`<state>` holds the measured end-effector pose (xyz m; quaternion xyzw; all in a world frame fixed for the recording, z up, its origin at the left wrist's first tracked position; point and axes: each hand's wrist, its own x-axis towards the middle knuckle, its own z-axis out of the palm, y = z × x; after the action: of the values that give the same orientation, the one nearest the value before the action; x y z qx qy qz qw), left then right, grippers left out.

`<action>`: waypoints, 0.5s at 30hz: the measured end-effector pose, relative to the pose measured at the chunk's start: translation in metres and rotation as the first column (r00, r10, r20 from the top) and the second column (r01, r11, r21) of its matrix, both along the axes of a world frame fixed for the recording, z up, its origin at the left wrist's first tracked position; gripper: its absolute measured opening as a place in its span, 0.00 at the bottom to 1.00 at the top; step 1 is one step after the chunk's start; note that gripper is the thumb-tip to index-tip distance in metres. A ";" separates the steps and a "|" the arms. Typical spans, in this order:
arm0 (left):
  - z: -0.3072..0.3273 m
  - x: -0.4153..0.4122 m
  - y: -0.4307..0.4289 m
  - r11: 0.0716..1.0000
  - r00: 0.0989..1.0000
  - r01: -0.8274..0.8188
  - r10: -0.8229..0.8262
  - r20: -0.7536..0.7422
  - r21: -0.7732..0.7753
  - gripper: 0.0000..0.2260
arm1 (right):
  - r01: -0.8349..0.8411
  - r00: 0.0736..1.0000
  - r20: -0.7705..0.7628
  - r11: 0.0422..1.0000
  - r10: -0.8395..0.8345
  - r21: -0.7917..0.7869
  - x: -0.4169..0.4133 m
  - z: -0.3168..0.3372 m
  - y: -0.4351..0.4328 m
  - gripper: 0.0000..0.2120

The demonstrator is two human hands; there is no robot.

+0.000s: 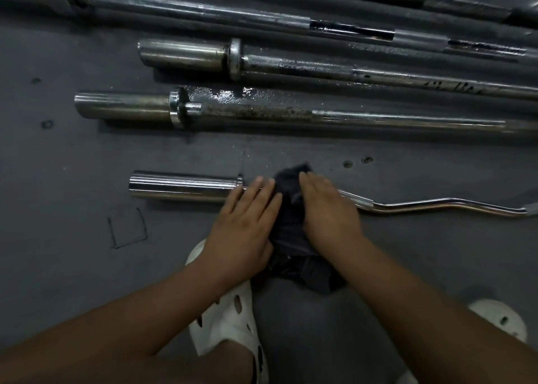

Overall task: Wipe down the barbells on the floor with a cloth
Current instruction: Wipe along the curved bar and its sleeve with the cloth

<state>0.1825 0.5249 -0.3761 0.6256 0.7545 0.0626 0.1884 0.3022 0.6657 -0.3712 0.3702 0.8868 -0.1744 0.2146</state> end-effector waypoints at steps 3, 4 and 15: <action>-0.003 -0.009 0.004 0.996 0.996 -0.076 0.073 -0.056 -0.045 0.34 | -0.084 0.996 -0.033 0.996 0.083 -0.032 -0.032 0.004 -0.045 0.30; -0.004 -0.014 0.004 0.993 0.994 -0.106 0.104 -0.045 -0.055 0.34 | -0.194 0.980 -0.063 0.978 0.189 -0.075 -0.036 0.005 -0.059 0.31; -0.017 -0.043 0.006 0.994 0.988 -0.104 0.099 -0.115 -0.044 0.35 | -0.293 0.952 -0.109 0.955 0.286 -0.055 -0.031 0.005 -0.053 0.32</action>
<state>0.1390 0.5305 -0.3936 0.5839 0.7961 0.0180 0.1579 0.2709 0.6131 -0.3658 0.2194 0.9343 -0.1907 0.2063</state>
